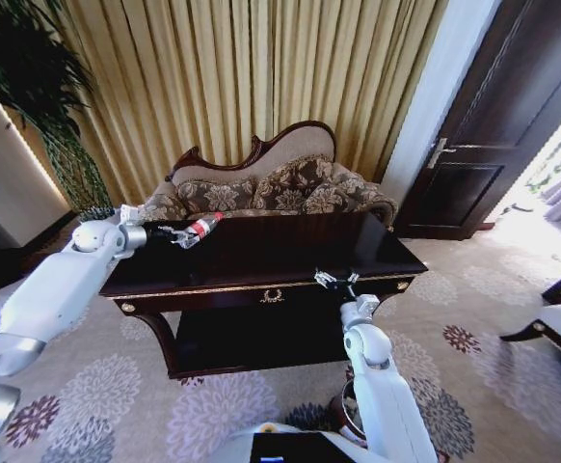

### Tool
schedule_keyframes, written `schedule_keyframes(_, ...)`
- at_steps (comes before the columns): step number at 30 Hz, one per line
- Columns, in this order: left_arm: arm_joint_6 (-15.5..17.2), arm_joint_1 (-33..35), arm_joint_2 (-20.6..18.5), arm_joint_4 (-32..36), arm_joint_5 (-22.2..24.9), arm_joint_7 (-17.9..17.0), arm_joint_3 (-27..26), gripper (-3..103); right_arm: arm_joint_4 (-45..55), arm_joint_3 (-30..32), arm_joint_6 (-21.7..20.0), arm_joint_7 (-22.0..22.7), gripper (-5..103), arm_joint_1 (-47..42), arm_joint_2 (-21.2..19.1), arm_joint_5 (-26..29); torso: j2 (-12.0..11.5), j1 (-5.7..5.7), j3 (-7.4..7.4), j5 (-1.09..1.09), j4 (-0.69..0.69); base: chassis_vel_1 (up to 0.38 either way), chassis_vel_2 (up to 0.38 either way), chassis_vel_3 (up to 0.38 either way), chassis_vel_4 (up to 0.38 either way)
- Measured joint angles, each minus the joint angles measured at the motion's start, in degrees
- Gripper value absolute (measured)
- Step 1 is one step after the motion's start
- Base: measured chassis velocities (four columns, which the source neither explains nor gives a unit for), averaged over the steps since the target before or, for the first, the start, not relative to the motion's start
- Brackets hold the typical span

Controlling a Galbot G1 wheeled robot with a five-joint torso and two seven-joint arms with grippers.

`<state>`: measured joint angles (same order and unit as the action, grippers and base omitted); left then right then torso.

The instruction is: Move to the front of the table and place the trash on the table into the trash bin.

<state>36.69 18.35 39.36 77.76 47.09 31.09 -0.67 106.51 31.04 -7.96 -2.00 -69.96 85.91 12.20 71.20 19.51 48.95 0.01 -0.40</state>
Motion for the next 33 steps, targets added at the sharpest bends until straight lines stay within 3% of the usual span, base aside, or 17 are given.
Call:
schedule_keyframes(11,-0.49,4.71,-1.15,12.34,0.29,-6.52,-7.10,57,1.24,0.10,-1.28,0.05,100,0.38,-0.34,1.22,0.00,0.00,0.00,0.01,0.00,0.000,0.000,0.000,0.000)
schedule_keyframes(15,-1.38,6.79,-1.73,15.12,0.08,-7.41,-9.14,57,1.56,-0.06,-1.51,0.10,100,0.67,-0.40,1.26,0.00,0.00,0.00,0.00,0.01,0.000,0.000,0.000,0.000)
schedule_keyframes(33,-10.23,22.34,-3.05,31.31,-5.27,-9.81,-18.90,52,3.28,-0.13,-1.65,0.16,100,0.15,0.02,1.05,0.00,0.00,0.00,0.00,0.00,0.000,0.000,0.000,0.000)
